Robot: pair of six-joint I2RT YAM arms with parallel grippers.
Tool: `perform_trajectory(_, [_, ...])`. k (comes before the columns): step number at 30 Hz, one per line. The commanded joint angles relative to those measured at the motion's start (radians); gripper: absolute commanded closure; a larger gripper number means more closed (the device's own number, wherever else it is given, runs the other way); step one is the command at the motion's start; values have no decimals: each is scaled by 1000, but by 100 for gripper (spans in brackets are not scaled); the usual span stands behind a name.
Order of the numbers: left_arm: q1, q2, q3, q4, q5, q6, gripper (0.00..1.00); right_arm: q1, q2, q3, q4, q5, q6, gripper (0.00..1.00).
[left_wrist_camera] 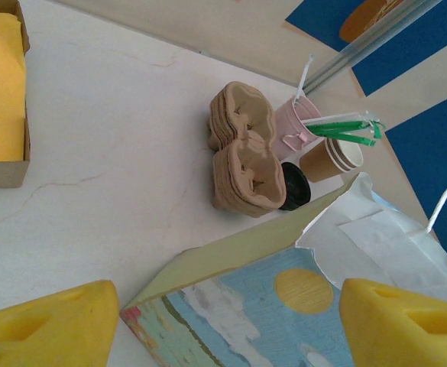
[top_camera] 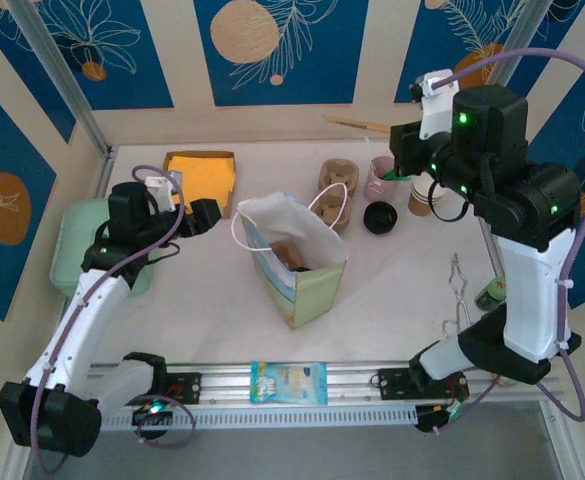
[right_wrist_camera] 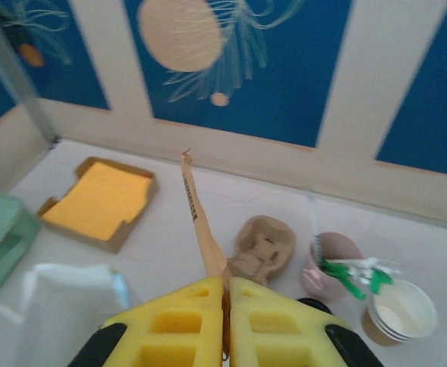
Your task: Pack the takeout coffee
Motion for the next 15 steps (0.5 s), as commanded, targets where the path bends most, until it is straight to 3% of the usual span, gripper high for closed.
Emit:
perform_trajectory(1, [9, -9, 42, 8, -1, 6, 24, 67, 6, -5, -38, -72, -46, 91])
perform_trajectory(8, [9, -5, 38, 9, 0, 6, 24, 196, 26, -33, -117, -124, -40, 91])
perform_trajectory(15, [9, -4, 30, 10, -4, 15, 24, 297, 63, -92, -183, -75, -38, 91])
